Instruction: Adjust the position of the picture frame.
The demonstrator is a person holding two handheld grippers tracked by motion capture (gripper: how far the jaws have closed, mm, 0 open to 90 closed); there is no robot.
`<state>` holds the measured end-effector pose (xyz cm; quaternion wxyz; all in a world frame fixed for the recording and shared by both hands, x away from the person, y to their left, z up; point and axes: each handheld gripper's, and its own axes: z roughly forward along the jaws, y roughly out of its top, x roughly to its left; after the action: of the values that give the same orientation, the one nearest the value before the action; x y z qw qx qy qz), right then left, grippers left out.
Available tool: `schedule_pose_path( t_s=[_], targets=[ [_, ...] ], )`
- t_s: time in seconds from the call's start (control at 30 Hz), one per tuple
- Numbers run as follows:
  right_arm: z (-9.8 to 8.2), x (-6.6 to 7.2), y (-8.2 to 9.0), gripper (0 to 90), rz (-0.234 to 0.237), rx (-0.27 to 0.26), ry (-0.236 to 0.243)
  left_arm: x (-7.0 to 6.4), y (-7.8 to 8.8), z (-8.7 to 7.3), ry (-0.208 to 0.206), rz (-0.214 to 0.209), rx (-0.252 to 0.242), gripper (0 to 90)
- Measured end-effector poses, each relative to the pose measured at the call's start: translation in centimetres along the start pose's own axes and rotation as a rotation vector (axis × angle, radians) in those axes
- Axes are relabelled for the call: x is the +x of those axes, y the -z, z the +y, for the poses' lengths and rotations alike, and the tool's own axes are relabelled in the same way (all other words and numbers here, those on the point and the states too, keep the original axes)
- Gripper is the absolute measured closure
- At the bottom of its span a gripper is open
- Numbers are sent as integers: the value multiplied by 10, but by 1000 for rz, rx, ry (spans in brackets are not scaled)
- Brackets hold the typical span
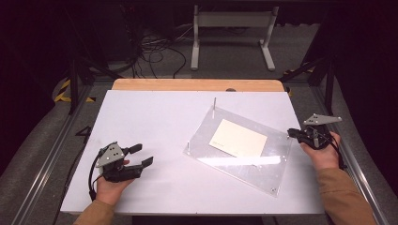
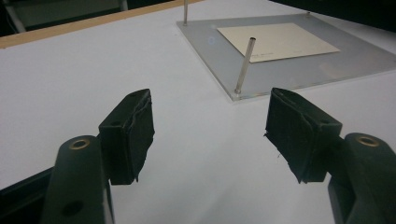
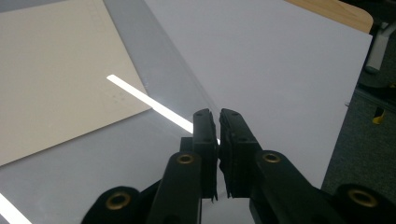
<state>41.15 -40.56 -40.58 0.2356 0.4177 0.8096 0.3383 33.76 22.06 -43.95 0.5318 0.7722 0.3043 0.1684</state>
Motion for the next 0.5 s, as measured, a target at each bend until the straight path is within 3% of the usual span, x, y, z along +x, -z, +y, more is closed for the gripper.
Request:
schedule_pose_path(
  t_s=[0.3,0.5],
  targets=[
    [-8,-19,-21,832,-43,68,-54,-2,-3,-1,-14,-12,19,323],
    [-16,-31,-29,833,-56,78,-102,-4,1,-4,-16,-3,31,323]
  ],
)
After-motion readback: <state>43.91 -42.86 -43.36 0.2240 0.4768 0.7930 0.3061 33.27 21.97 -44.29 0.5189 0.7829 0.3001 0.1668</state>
